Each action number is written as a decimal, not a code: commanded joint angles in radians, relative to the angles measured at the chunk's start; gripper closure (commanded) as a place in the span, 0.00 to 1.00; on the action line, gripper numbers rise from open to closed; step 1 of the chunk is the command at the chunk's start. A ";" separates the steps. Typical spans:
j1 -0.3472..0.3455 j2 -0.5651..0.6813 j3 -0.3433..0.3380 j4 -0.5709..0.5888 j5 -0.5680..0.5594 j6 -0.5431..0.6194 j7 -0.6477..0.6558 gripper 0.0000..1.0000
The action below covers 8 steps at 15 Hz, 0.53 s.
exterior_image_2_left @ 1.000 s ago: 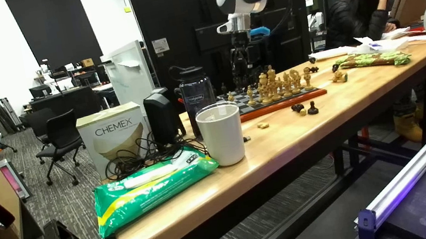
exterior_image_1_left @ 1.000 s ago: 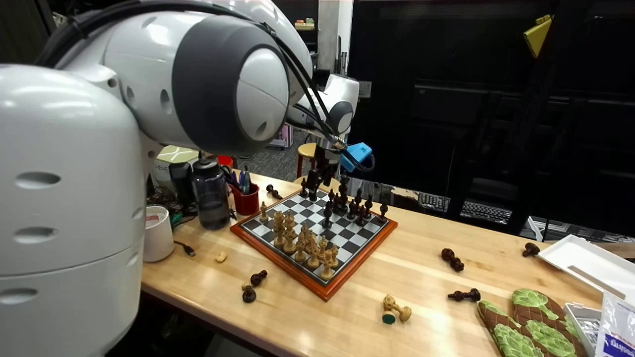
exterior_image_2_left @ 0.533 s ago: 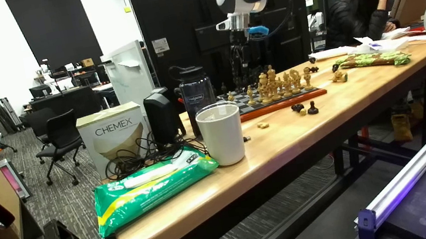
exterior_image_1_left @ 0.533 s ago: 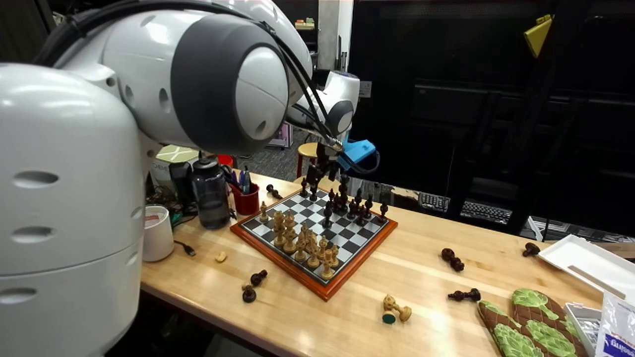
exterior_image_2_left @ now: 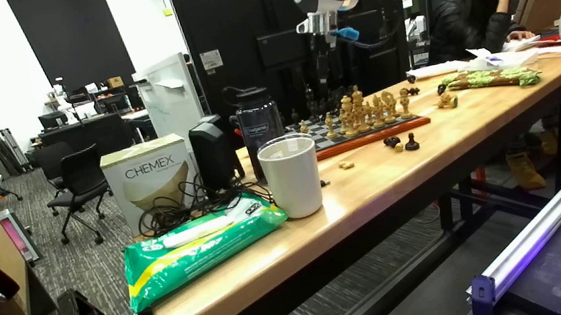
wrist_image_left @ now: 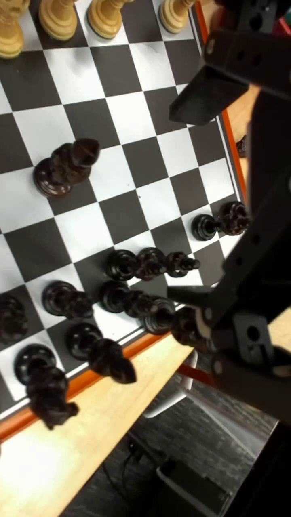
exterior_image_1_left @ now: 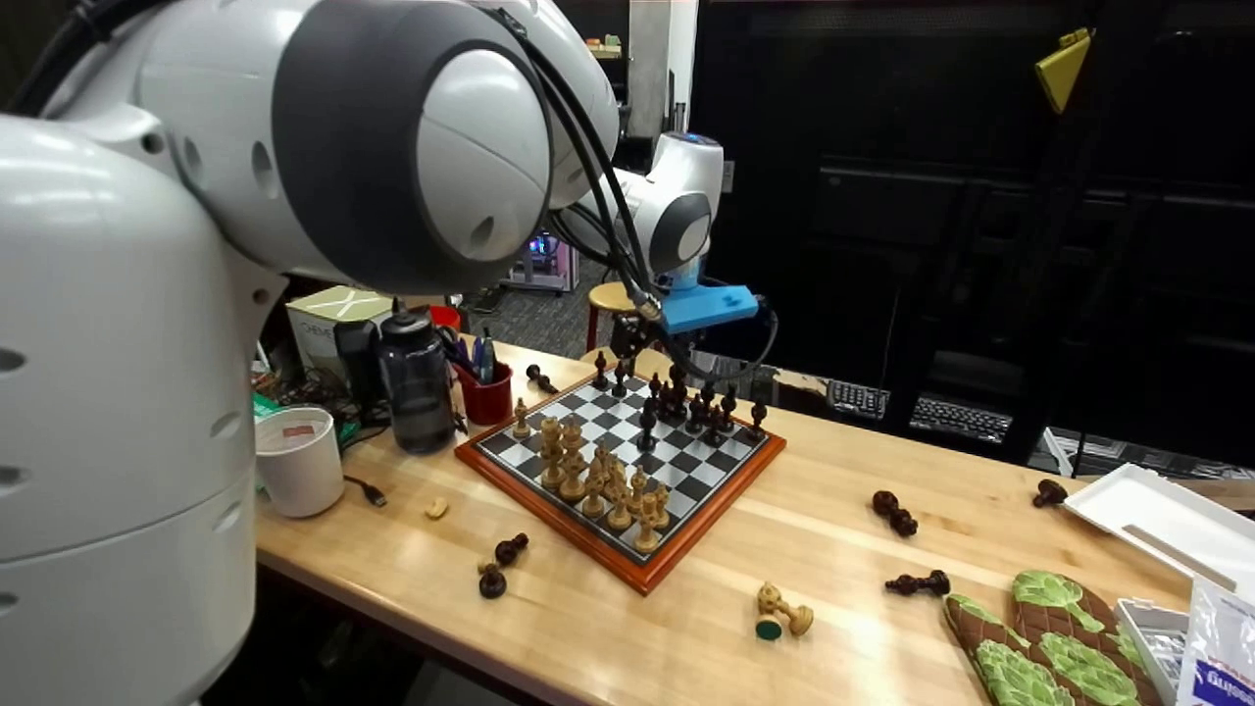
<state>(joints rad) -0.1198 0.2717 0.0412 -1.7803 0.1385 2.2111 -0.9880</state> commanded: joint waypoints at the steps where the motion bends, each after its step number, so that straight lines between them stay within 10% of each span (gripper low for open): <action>1: 0.028 -0.088 -0.037 -0.100 -0.067 0.045 0.204 0.00; 8: 0.017 -0.059 -0.024 -0.068 -0.084 0.028 0.172 0.00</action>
<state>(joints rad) -0.1061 0.2132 0.0200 -1.8510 0.0543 2.2423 -0.8162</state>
